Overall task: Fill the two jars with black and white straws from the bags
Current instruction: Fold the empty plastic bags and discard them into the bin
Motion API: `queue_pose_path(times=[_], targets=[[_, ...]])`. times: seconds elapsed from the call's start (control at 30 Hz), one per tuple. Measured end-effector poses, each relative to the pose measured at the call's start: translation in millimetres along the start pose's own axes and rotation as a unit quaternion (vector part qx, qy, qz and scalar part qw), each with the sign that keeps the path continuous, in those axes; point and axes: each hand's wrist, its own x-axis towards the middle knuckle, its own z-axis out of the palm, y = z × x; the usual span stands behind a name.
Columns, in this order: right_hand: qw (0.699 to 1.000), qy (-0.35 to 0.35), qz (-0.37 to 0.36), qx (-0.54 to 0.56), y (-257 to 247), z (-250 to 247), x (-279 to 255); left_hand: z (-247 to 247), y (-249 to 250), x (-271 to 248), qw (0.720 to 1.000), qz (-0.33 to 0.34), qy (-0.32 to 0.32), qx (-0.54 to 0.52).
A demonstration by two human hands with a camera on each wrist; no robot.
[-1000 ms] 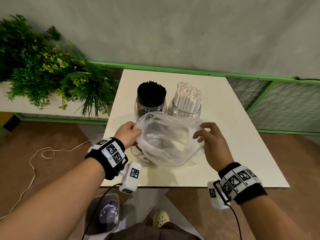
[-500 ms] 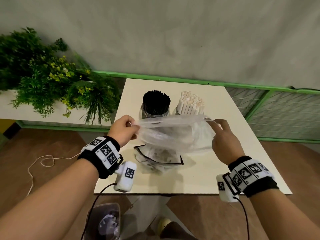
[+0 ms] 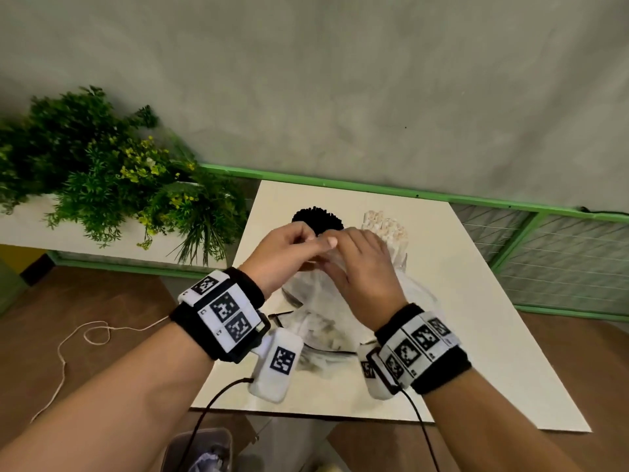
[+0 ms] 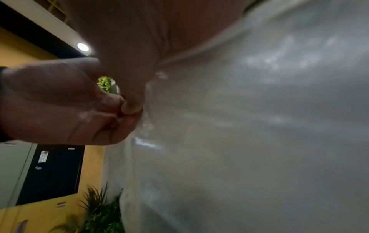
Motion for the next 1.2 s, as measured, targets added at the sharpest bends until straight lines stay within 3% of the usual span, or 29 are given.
queue_pose_path(times=[0.07, 0.17, 0.2, 0.23, 0.37, 0.47, 0.6, 0.67, 0.73, 0.8, 0.87, 0.93, 0.97, 1.1, 1.17, 1.2], targets=[[0.997, 0.034, -0.017, 0.060, 10.7, -7.2, 11.8, -15.5, 0.1, 2.7, 0.988, 0.073, 0.021, 0.135], [0.989, 0.078, -0.032, 0.121, 17.0, -25.4, 27.2, -44.3, -10.7, 5.4, 0.907, 0.108, 0.021, 0.407], [0.986, 0.088, -0.035, 0.136, 17.7, -31.4, 32.1, -49.3, -14.1, 6.2, 0.889, 0.108, 0.028, 0.444], [0.984, 0.096, -0.035, 0.147, 17.7, -37.7, 36.7, -53.5, -15.3, 7.4, 0.891, 0.104, 0.042, 0.441], [0.968, 0.156, 0.057, 0.188, 31.0, -59.3, 49.0, -66.9, -7.4, 10.5, 0.936, 0.119, 0.147, 0.298], [0.918, 0.253, 0.144, 0.268, 59.4, -69.6, 50.1, -85.6, -3.3, 12.1, 0.941, 0.105, 0.212, 0.240], [0.895, 0.273, 0.170, 0.310, 72.9, -69.7, 47.6, -96.0, 5.8, 14.9, 0.962, 0.082, 0.180, 0.189], [0.877, 0.277, 0.177, 0.351, 72.1, -68.1, 48.6, -90.4, 13.1, 16.7, 0.980, 0.078, 0.169, 0.073], [0.860, 0.229, 0.179, 0.418, 73.9, -66.2, 44.2, -84.5, 19.2, 19.8, 0.981, 0.051, 0.174, -0.062], [0.878, 0.088, 0.201, 0.425, 75.6, -53.1, 28.2, -82.6, 22.0, 23.5, 0.971, 0.043, 0.177, -0.156], [0.880, -0.058, 0.239, 0.407, 69.5, -32.2, 5.6, -81.6, 21.7, 26.2, 0.965, 0.036, 0.168, -0.196], [0.868, -0.114, 0.258, 0.408, 64.5, -9.3, -12.2, -81.2, 20.5, 29.2, 0.964, 0.028, 0.160, -0.209], [0.863, -0.090, 0.273, 0.416, 63.9, -0.7, -16.7, -82.5, 20.3, 30.6, 0.964, 0.027, 0.164, -0.208], [0.796, 0.141, 0.363, 0.463, 83.2, 5.6, -16.9, -108.1, 19.0, 38.3, 0.951, 0.048, 0.250, -0.175], [0.811, 0.147, 0.330, 0.460, 85.9, 2.1, -16.6, -115.6, 19.2, 39.4, 0.950, 0.039, 0.262, -0.167], [0.823, 0.107, 0.318, 0.458, 83.4, 2.4, -17.3, -117.6, 18.9, 41.3, 0.949, 0.029, 0.263, -0.172]])
